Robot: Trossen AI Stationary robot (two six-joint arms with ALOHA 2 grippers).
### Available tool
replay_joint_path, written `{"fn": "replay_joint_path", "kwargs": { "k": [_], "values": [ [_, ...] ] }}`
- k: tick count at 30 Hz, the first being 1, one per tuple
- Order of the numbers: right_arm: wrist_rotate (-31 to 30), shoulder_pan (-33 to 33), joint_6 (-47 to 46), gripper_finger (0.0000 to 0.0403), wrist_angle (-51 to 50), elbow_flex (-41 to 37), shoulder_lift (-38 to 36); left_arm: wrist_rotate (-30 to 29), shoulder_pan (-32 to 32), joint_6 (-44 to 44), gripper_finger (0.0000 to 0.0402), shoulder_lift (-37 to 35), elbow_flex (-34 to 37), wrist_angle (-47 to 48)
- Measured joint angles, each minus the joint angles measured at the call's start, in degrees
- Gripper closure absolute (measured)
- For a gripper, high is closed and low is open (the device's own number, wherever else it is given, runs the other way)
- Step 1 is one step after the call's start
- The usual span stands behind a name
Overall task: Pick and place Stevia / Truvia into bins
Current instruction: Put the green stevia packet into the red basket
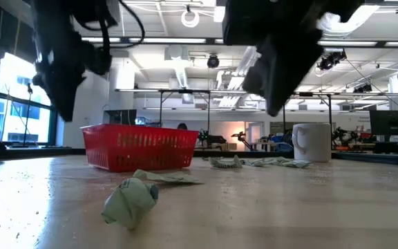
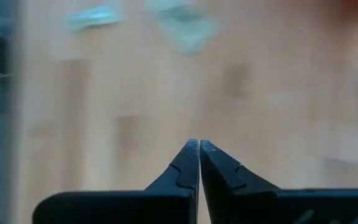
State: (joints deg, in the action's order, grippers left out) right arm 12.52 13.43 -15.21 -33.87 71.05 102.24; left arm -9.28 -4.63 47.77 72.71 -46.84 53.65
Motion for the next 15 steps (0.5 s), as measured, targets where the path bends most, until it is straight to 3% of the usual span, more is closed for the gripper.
{"fn": "replay_joint_path", "kwargs": {
  "k": [3, 6, 12, 15],
  "values": [
    [0.22, 2.50, 0.40, 0.0389, 7.40, -4.23, 0.08, 3.98, -2.77, 1.17, 0.0356, -3.39, -0.29, -2.47],
    [-6.35, 5.03, 4.09, 0.0350, 16.19, -6.21, 0.17, 4.50, -8.55, 6.69, 0.0347, -5.40, -0.29, -6.70],
    [-19.43, 8.15, 13.43, 0.0214, 28.02, -5.42, 0.82, 2.20, -21.73, 20.17, 0.0274, -5.33, -0.29, -13.79],
    [-16.56, 7.80, 15.13, 0.0153, 29.46, -5.40, 2.45, -1.38, -27.89, 24.44, 0.0225, -4.37, -0.21, -17.96]
  ]
}}
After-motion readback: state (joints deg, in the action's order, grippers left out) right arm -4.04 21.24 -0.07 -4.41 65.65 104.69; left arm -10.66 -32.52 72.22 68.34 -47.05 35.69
